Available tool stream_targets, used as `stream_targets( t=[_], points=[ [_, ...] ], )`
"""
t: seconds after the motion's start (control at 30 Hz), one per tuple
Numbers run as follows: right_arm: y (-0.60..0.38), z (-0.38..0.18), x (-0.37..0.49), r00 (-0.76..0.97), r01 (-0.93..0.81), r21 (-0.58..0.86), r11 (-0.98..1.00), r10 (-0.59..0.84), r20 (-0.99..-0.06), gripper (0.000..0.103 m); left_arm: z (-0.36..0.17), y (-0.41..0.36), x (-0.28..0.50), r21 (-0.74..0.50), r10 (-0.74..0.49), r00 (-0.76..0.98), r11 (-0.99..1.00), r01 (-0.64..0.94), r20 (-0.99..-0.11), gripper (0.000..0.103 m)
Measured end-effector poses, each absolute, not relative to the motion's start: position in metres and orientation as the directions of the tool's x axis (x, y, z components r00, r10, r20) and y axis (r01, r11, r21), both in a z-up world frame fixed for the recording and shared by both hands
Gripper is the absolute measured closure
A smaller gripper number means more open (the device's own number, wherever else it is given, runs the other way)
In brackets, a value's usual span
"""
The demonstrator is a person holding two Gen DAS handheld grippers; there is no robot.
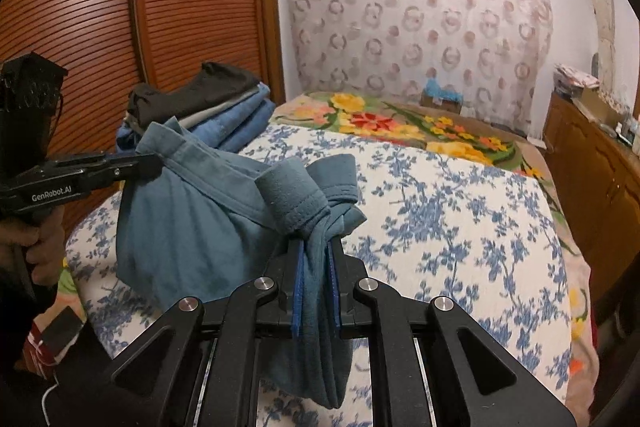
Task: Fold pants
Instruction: 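Lift the folded teal shorts off the bed with both tools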
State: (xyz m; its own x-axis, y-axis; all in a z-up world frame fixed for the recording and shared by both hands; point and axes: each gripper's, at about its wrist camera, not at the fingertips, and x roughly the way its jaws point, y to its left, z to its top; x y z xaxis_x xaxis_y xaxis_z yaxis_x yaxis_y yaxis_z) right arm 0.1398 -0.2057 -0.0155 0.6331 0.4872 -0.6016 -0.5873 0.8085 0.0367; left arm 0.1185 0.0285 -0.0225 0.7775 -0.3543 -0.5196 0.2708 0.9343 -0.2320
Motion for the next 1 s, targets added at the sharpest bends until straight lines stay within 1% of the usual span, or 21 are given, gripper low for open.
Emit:
stream_targets(
  t=[0.33, 0.67, 1.0],
  points=[
    [-0.195, -0.006, 0.178, 0.61, -0.606, 0.044, 0.794, 0.5, -0.615, 0.095, -0.001, 0.036, 0.146, -0.223, -0.341, 0.789, 0.939, 0.261, -0.512, 0.097],
    [-0.176, 0.025, 0.213, 0.617, -0.639, 0.022, 0.769, 0.529, -0.583, 0.095, 0.023, 0.053, 0.164, -0.198, -0.311, 0.819, 0.949, 0.244, -0.481, 0.097],
    [-0.14, 0.048, 0.241, 0.609, -0.689, -0.018, 0.725, 0.565, -0.556, 0.095, 0.04, 0.087, 0.176, -0.198, -0.27, 0.852, 0.96, 0.2, -0.449, 0.097]
  ],
)
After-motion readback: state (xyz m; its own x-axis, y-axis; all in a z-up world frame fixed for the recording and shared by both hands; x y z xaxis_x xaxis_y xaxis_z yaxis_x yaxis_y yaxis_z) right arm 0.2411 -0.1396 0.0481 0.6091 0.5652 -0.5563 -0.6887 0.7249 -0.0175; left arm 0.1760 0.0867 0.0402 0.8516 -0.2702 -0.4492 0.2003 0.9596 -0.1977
